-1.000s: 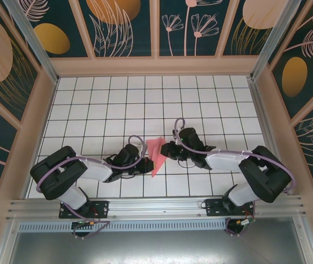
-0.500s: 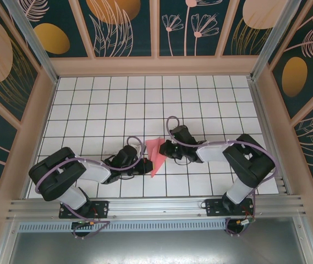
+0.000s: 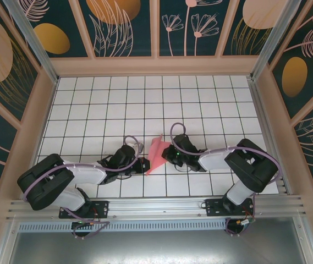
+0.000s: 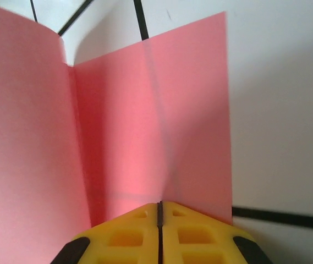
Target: Fold a paper plane with a square sheet of paper (pick it up from the middle)
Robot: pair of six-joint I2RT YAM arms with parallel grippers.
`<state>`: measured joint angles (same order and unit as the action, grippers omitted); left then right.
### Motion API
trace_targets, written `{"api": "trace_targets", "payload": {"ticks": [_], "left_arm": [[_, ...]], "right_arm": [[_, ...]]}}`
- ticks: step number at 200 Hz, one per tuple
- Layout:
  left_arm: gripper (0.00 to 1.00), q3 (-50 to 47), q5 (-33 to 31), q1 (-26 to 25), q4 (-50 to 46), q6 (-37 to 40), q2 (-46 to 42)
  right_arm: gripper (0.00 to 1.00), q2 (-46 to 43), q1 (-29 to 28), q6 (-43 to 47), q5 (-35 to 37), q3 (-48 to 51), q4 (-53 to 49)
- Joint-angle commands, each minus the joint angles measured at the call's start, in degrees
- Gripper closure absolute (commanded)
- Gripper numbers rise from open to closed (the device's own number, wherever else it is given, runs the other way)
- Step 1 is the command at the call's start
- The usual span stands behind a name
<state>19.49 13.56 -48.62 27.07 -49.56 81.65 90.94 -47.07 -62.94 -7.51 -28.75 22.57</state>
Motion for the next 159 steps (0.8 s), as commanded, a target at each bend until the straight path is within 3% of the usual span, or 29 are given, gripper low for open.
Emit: {"api": "trace_targets", "payload": {"ticks": [1, 73, 116, 159], "left_arm": [[0.92, 1.5, 1.5, 0.4, -2.4, 3.4, 0.5], [0.93, 3.2, 6.8, 0.4, 0.0, 1.5, 7.3], [0.94, 3.1, 9.5, 0.5, 3.3, -1.3, 10.1], [0.94, 1.8, 10.9, 0.9, 7.0, -4.8, 12.1]], "right_arm": [[0.89, -0.7, -1.5, -3.1, 3.0, 1.5, -2.5], [0.84, -8.1, 1.8, 10.5, 1.4, -4.1, -12.3], [0.84, -12.0, 0.1, 8.5, -7.0, 0.6, -0.4], [0.86, -8.3, -1.7, 6.2, -8.3, 0.1, 4.8]]}}
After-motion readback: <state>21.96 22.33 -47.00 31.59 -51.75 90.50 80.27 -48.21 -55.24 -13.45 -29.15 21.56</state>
